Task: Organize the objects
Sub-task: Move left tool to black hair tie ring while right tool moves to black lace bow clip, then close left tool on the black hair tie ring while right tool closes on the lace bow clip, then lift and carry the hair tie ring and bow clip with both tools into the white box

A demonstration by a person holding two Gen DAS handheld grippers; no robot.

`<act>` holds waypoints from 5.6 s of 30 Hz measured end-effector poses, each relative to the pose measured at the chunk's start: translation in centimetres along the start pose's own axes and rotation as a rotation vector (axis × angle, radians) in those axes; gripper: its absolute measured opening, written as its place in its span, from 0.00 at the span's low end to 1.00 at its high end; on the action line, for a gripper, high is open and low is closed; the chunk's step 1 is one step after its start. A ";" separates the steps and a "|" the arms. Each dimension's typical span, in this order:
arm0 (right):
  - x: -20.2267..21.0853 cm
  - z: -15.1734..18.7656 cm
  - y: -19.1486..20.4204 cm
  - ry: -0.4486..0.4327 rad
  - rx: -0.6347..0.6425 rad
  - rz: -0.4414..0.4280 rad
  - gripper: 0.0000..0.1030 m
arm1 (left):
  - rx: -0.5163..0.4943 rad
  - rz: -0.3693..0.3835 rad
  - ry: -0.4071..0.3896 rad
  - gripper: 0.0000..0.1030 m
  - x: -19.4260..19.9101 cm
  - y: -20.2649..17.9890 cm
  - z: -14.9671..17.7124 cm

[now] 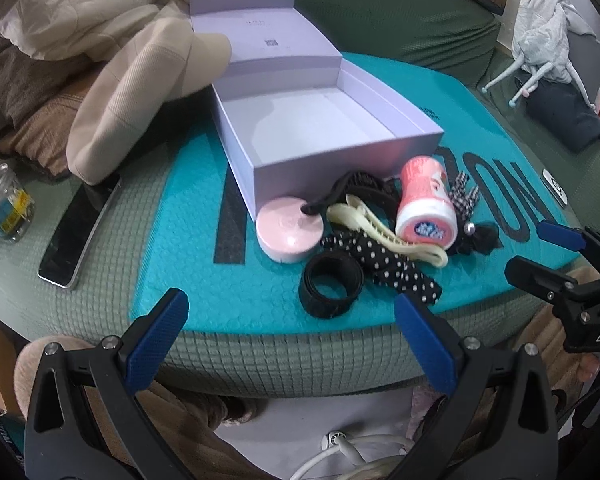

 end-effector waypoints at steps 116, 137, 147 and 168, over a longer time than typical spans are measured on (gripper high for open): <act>2.4 -2.7 0.8 -0.103 0.150 -0.075 0.25 | -0.184 -0.008 -0.070 0.37 1.3 -2.4 -3.4; 1.0 -9.6 2.5 -0.124 0.227 -0.113 0.25 | -0.157 -0.022 -0.065 0.37 -0.7 -0.4 -9.3; -1.0 -13.3 2.9 -0.125 0.244 -0.123 0.25 | -0.151 -0.014 -0.073 0.37 -2.9 0.3 -12.8; -6.7 -19.2 4.7 -0.090 0.300 -0.122 0.25 | -0.175 -0.126 -0.087 0.37 -7.9 1.8 -18.3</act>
Point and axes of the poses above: each gripper's, at about its wrist camera, not at the fingertips, and x roughly against the way its jaws point, y to its left, z to its underside, the point moved 1 cm from there along -x, roughly the way its jaws point, and after that the axes turned 9 degrees about -x, right-handed, at the moved point
